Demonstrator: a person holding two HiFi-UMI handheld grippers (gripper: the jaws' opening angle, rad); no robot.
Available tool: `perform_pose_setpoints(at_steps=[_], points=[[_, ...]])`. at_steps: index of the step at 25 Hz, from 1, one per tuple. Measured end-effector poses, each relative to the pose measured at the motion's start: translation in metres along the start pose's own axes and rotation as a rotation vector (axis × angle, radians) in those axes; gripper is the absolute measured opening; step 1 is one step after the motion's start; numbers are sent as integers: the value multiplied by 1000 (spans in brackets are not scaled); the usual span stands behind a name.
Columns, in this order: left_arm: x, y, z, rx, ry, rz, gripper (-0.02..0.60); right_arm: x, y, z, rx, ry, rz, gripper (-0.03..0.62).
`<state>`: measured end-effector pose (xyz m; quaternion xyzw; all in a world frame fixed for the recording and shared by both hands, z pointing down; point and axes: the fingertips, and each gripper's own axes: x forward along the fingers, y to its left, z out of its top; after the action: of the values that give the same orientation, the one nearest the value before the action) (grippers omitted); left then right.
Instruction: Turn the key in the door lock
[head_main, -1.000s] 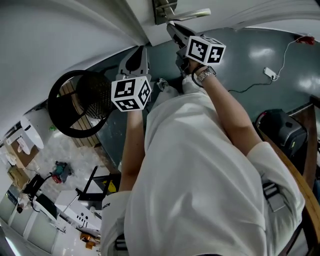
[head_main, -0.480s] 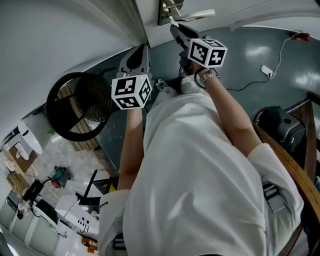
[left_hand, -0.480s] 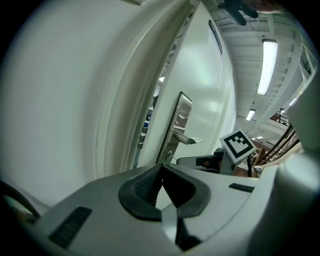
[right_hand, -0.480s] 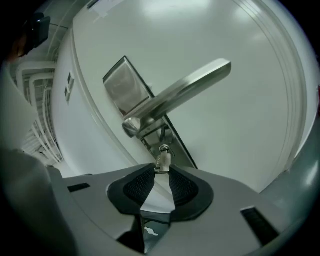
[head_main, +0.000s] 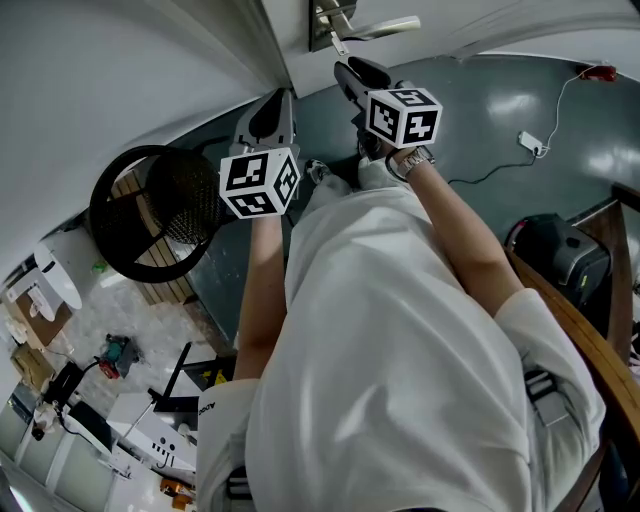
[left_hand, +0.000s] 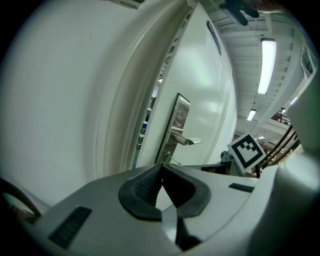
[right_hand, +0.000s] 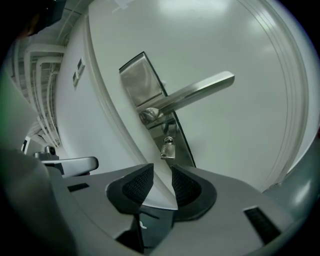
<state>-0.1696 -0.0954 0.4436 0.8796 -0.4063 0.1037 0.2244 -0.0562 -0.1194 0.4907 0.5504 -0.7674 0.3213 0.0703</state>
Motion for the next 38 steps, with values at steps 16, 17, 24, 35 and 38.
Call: perform_pose_setpoints(at_steps=[16, 17, 24, 35, 38], points=[[-54, -3, -13, -88, -85, 325, 9, -27, 79, 3, -284, 40, 363, 2], [-58, -5, -14, -95, -94, 353, 9, -30, 86, 4, -300, 41, 398, 2], [-80, -29, -21, -152, -158, 547, 9, -50, 119, 20, -385, 42, 617, 2], [-147, -70, -55, -224, -259, 890, 9, -94, 154, -12, -474, 107, 882, 2], [-173, -82, -62, -234, -290, 988, 9, -109, 164, -24, -489, 131, 938, 2]])
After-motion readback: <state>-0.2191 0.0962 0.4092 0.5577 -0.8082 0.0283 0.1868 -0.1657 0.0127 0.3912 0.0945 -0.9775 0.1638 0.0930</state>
